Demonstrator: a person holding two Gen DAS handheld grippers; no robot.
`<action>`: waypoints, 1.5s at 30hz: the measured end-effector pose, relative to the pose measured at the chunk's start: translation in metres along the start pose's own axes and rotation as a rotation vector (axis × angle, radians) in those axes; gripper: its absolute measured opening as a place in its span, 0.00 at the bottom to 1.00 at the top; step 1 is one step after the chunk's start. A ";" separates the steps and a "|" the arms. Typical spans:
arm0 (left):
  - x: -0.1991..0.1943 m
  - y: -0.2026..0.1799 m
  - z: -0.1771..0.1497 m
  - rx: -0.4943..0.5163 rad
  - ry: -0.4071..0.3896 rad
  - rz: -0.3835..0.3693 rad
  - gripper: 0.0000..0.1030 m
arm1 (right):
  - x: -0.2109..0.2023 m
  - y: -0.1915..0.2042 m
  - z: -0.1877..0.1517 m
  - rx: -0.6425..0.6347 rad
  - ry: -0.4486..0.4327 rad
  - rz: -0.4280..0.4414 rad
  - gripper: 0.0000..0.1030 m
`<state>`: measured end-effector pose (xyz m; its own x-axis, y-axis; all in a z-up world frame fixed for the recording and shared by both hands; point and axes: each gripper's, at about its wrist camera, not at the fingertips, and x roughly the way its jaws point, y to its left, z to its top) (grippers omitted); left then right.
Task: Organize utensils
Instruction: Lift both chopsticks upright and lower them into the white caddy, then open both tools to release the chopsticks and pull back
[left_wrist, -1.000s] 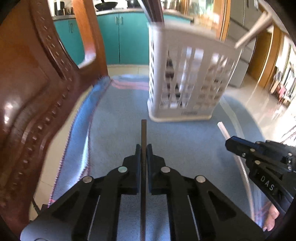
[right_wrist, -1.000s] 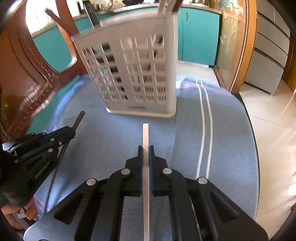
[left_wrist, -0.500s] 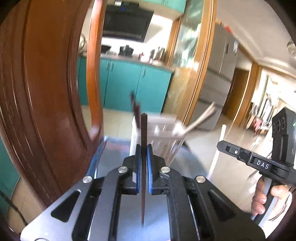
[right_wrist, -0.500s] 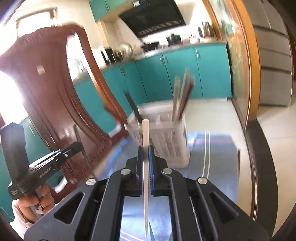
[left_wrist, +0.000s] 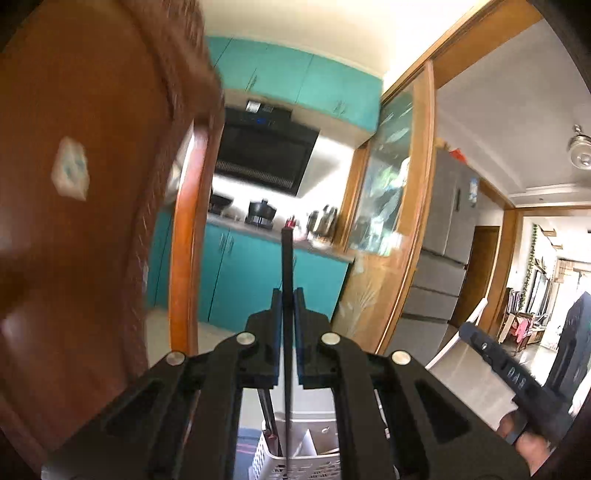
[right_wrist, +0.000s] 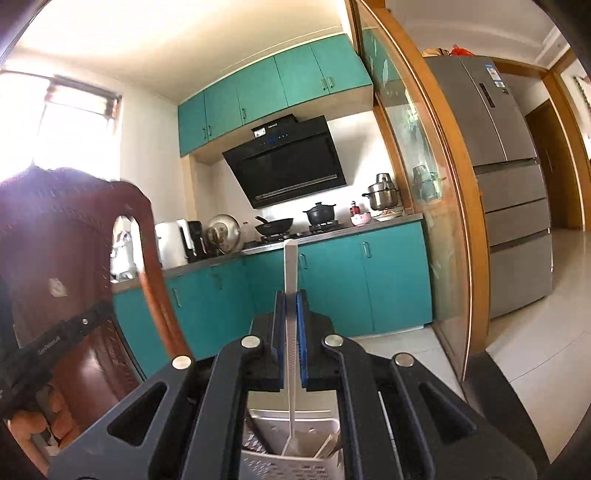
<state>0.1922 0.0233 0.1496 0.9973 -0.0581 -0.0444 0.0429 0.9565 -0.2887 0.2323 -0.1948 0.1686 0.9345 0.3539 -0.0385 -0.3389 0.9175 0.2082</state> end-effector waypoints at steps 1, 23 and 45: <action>0.008 0.001 -0.003 -0.022 0.024 -0.011 0.07 | 0.006 -0.001 -0.005 -0.009 0.016 -0.010 0.06; 0.098 -0.014 -0.037 0.065 0.111 0.059 0.07 | 0.022 -0.010 -0.044 -0.065 0.232 0.045 0.48; -0.001 -0.010 -0.134 0.305 0.210 0.157 0.75 | -0.054 -0.019 -0.118 -0.177 0.265 -0.118 0.97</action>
<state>0.1825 -0.0241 0.0244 0.9608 0.0681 -0.2687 -0.0615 0.9976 0.0330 0.1755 -0.2102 0.0512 0.9155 0.2571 -0.3096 -0.2655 0.9640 0.0153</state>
